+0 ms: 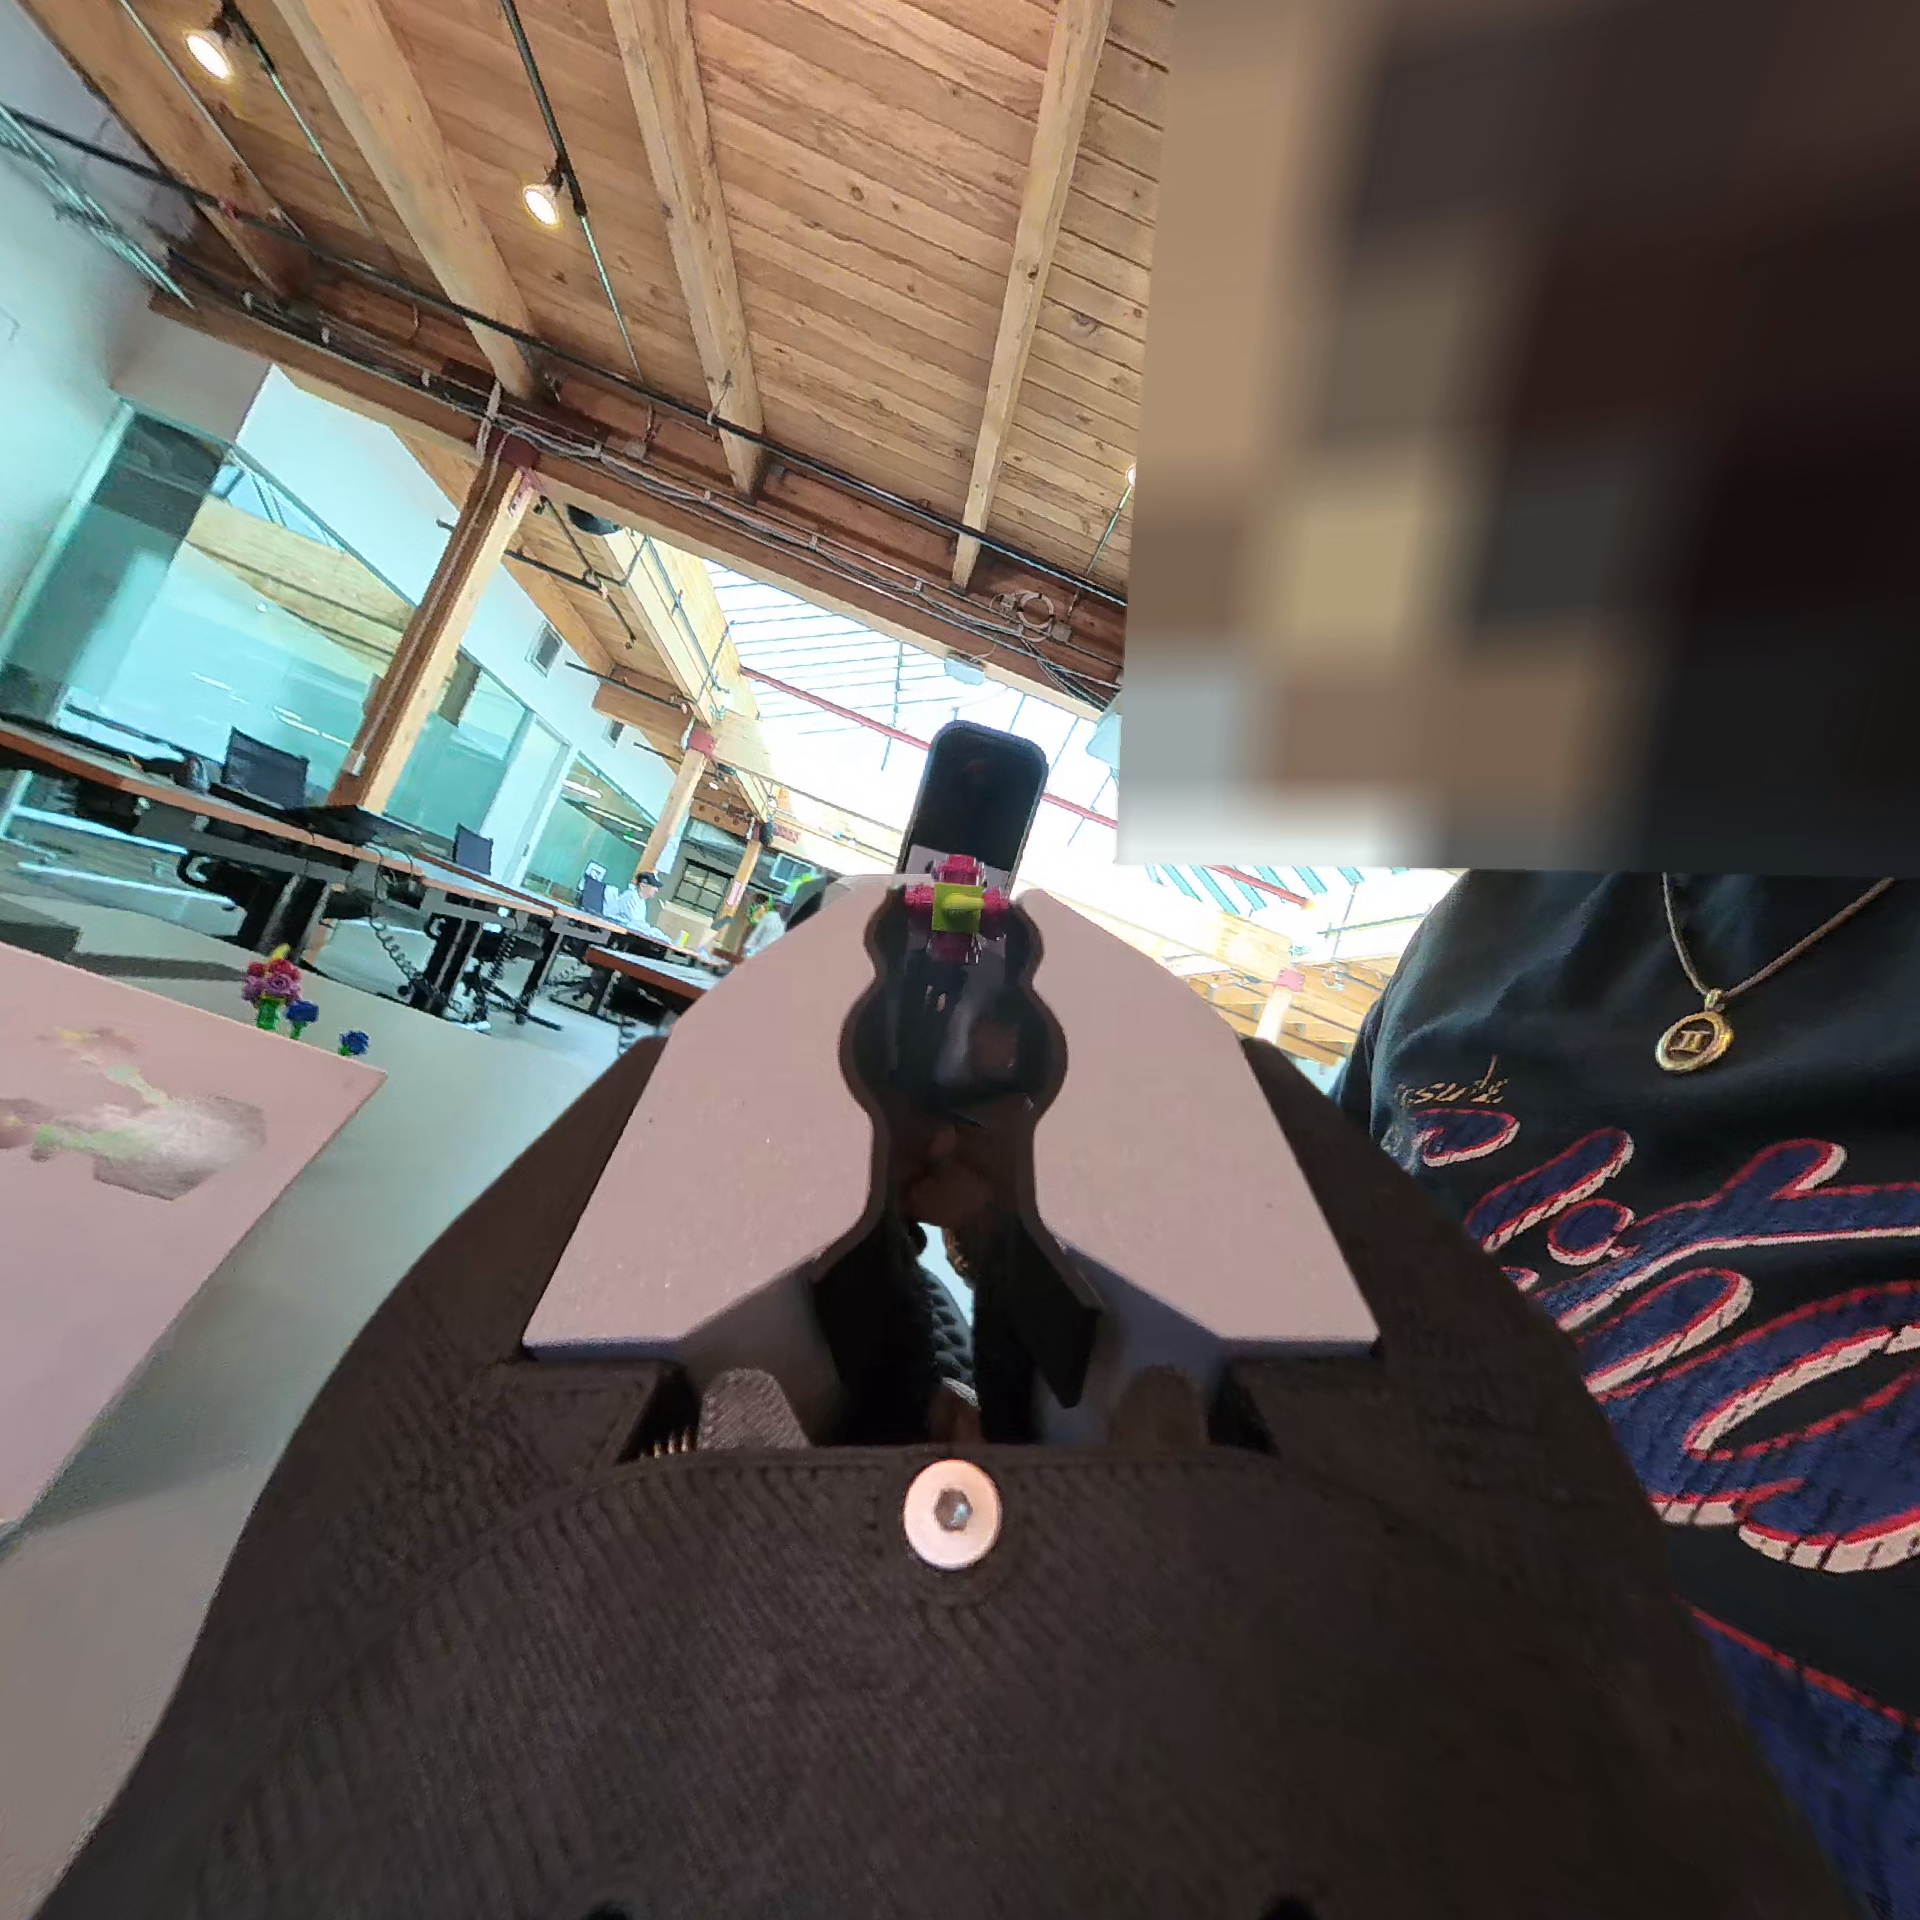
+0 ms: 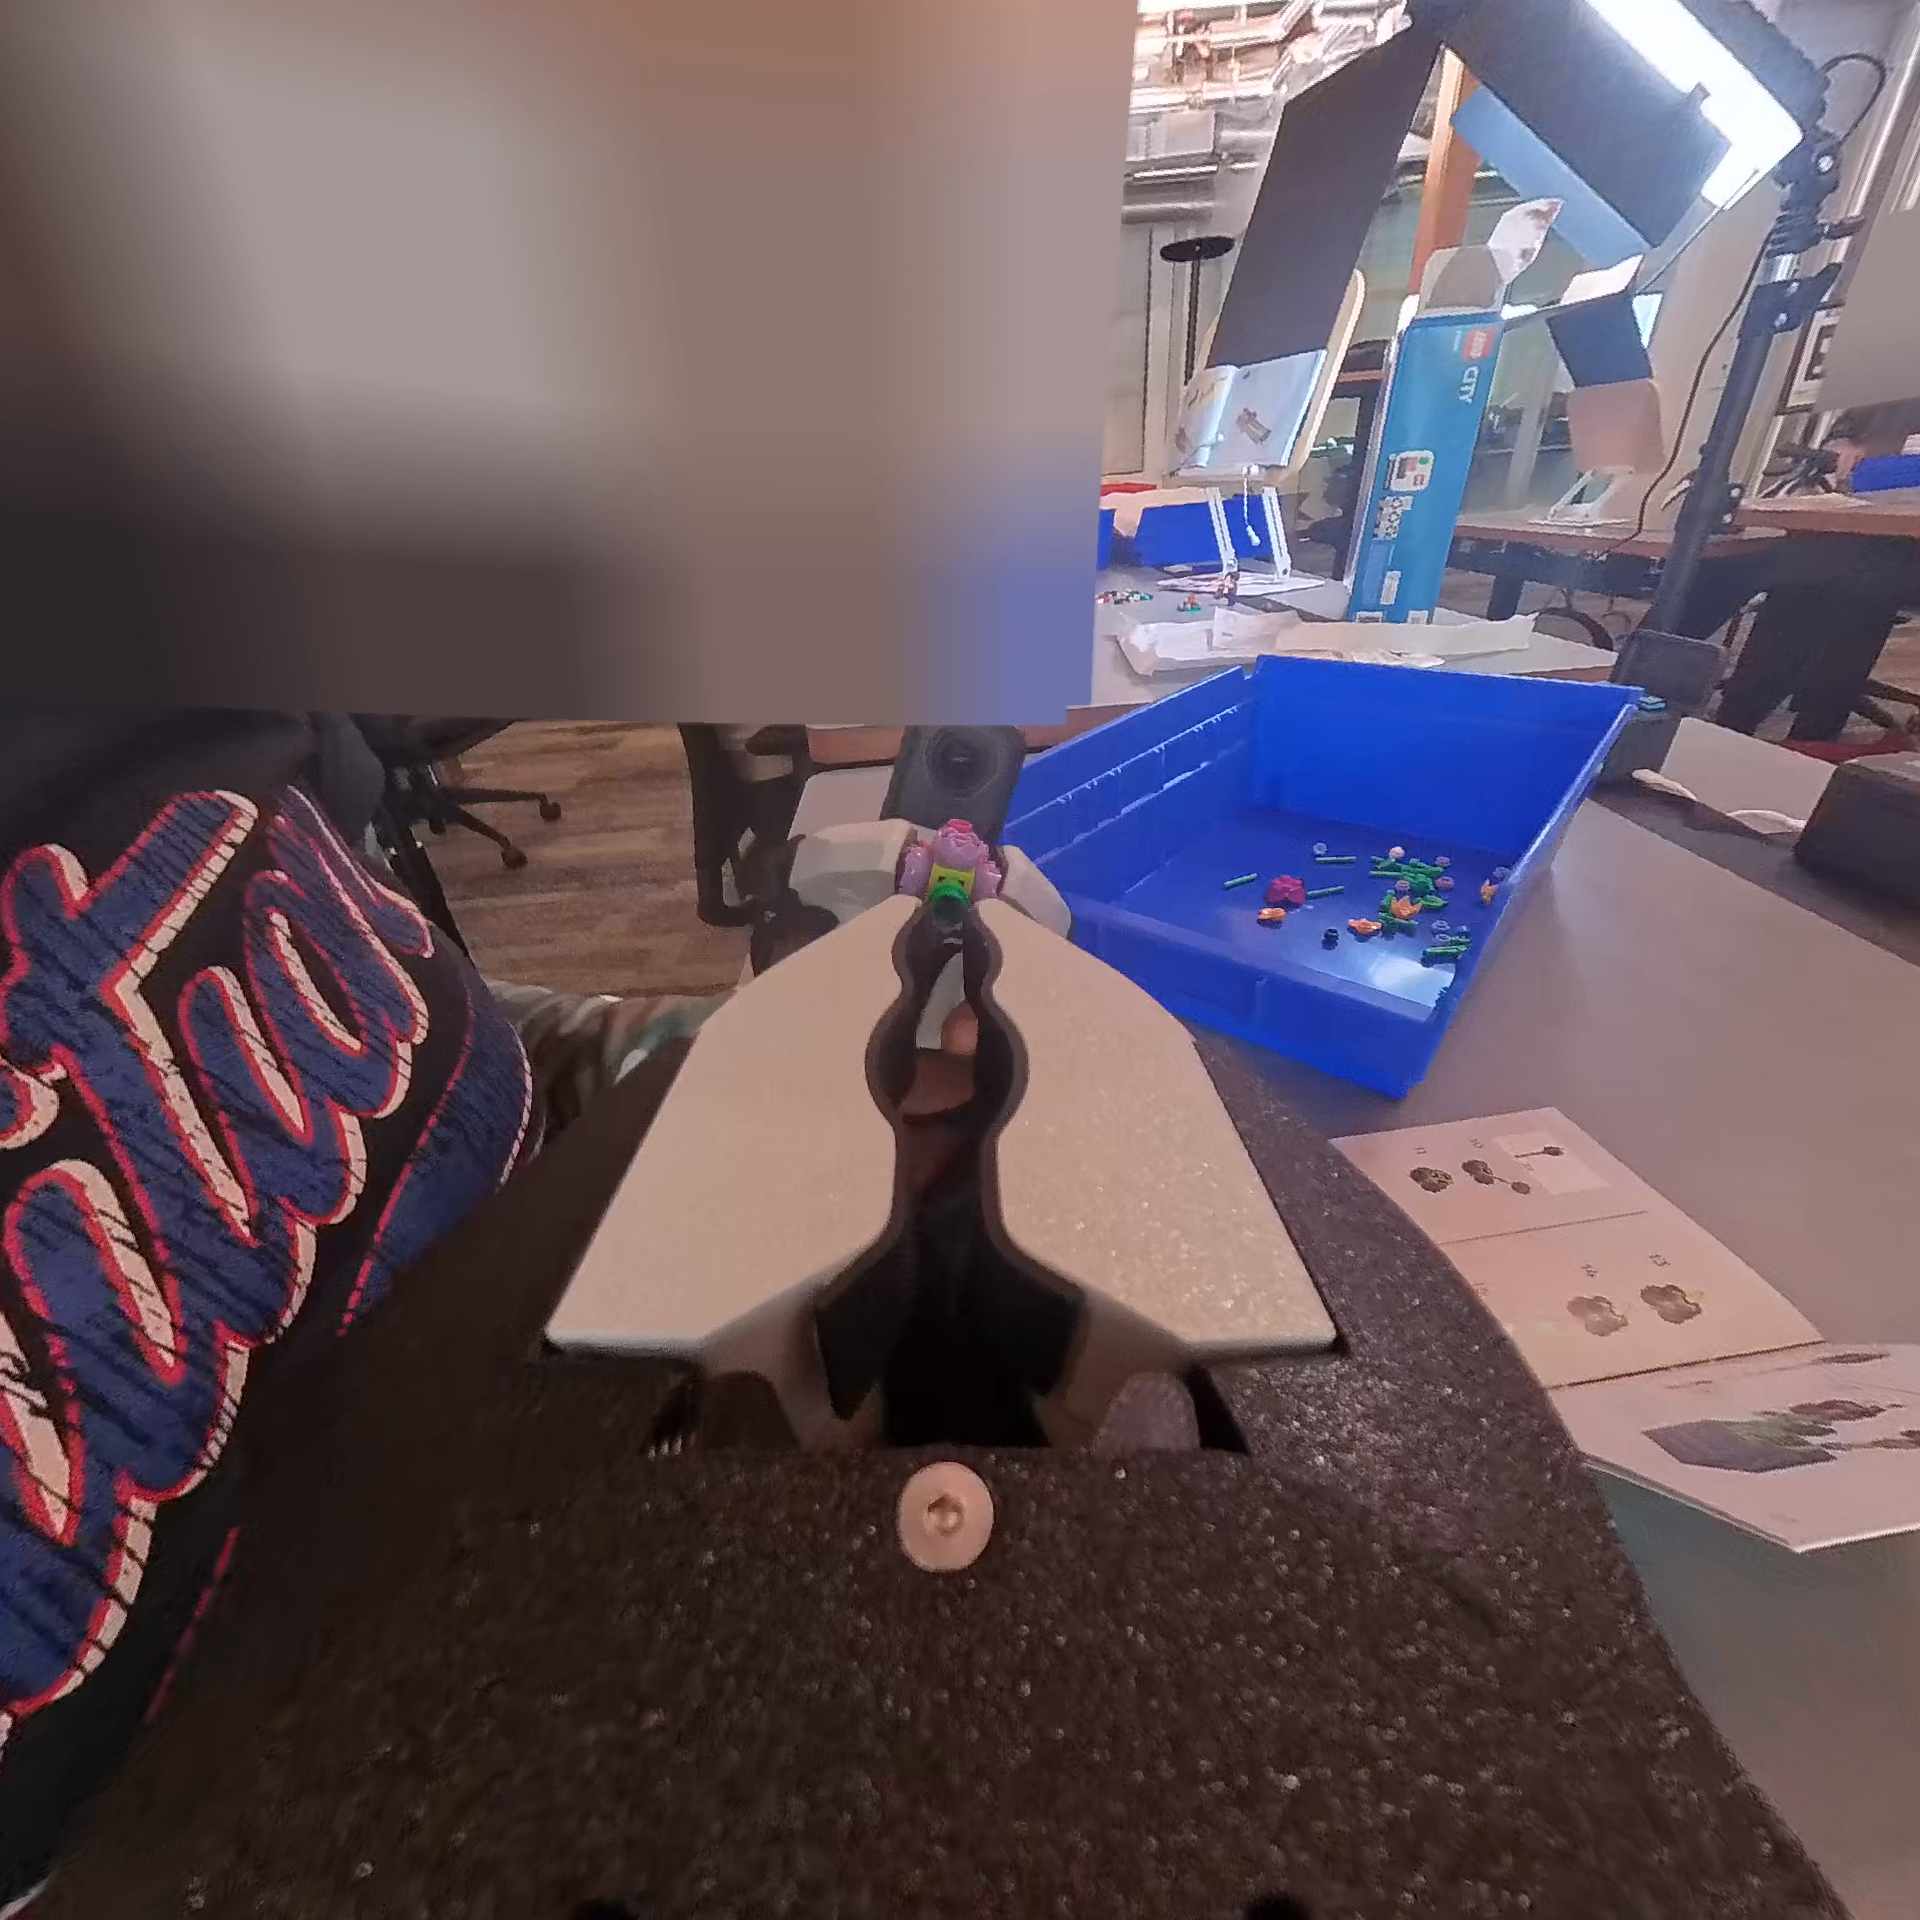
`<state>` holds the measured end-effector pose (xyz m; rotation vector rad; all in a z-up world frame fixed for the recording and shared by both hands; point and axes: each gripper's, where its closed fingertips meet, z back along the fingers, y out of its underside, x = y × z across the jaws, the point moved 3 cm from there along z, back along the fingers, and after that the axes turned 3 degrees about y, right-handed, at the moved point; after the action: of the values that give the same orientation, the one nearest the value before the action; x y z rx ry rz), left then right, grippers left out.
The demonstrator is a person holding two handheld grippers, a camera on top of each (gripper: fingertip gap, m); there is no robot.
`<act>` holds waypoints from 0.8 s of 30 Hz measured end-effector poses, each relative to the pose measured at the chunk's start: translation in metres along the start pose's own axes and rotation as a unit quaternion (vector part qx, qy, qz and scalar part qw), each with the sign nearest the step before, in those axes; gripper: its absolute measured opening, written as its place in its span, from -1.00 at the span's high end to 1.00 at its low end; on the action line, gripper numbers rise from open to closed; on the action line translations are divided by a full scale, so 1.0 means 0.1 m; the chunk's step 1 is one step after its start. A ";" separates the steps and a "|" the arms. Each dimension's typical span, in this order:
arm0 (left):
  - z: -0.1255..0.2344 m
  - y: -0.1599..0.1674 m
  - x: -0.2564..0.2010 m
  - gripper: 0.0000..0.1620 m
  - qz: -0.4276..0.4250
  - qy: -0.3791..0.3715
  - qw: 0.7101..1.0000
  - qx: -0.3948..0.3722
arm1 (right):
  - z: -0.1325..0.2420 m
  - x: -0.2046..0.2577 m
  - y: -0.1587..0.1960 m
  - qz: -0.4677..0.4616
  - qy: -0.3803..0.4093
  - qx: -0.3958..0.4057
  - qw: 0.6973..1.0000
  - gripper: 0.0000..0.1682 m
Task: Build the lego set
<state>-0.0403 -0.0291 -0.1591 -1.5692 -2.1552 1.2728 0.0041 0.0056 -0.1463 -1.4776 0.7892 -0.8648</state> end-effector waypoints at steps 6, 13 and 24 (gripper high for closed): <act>-0.01 0.03 0.02 0.78 0.015 -0.002 1.000 0.015 | 0.03 0.00 0.02 0.044 0.014 0.019 0.999 0.93; -0.02 0.00 0.02 0.78 -0.037 -0.008 0.999 0.030 | 0.03 -0.03 -0.04 -0.002 0.001 0.030 1.000 0.76; -0.01 0.04 0.02 0.78 -0.053 -0.020 0.997 0.047 | 0.00 -0.02 0.03 -0.016 -0.009 0.038 0.999 0.91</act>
<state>-0.0381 -0.0263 -0.1623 -1.3864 -2.1365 1.3613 0.0034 0.0074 -0.1498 -1.4327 0.7143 -0.8939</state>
